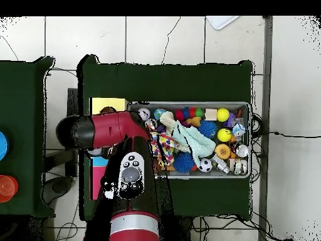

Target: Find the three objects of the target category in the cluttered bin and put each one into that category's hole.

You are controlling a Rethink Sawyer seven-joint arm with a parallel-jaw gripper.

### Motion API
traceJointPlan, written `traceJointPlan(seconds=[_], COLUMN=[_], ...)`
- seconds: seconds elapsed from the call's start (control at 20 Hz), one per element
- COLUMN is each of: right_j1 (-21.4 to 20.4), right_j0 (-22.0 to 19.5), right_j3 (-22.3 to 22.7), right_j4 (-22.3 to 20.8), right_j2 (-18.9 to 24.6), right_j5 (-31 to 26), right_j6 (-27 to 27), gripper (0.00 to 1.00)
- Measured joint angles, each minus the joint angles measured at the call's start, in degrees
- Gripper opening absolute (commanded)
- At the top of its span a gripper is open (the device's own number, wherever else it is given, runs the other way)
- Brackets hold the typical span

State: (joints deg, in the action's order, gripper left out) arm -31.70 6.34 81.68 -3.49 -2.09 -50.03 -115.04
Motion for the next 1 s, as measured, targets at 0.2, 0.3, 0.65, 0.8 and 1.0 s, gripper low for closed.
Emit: traceJointPlan(seconds=[0.2, 0.3, 0.65, 0.8, 1.0], right_j1=[0.63, 0.70, 0.13, -0.64, -1.47], right_j0=[0.42, 0.48, 0.62, 0.63, 0.61], right_j3=[-1.56, -2.20, -5.92, -6.81, -8.41], right_j4=[0.41, 0.56, 1.51, 1.96, 2.84], right_j2=[-0.51, -0.60, -1.21, -1.22, -1.23], right_j5=[-1.80, -2.24, -3.94, -5.09, -5.99], right_j6=[0.00, 0.00, 0.00, 0.00, 0.00], gripper=[0.00, 0.00, 0.00, 0.00, 0.00])
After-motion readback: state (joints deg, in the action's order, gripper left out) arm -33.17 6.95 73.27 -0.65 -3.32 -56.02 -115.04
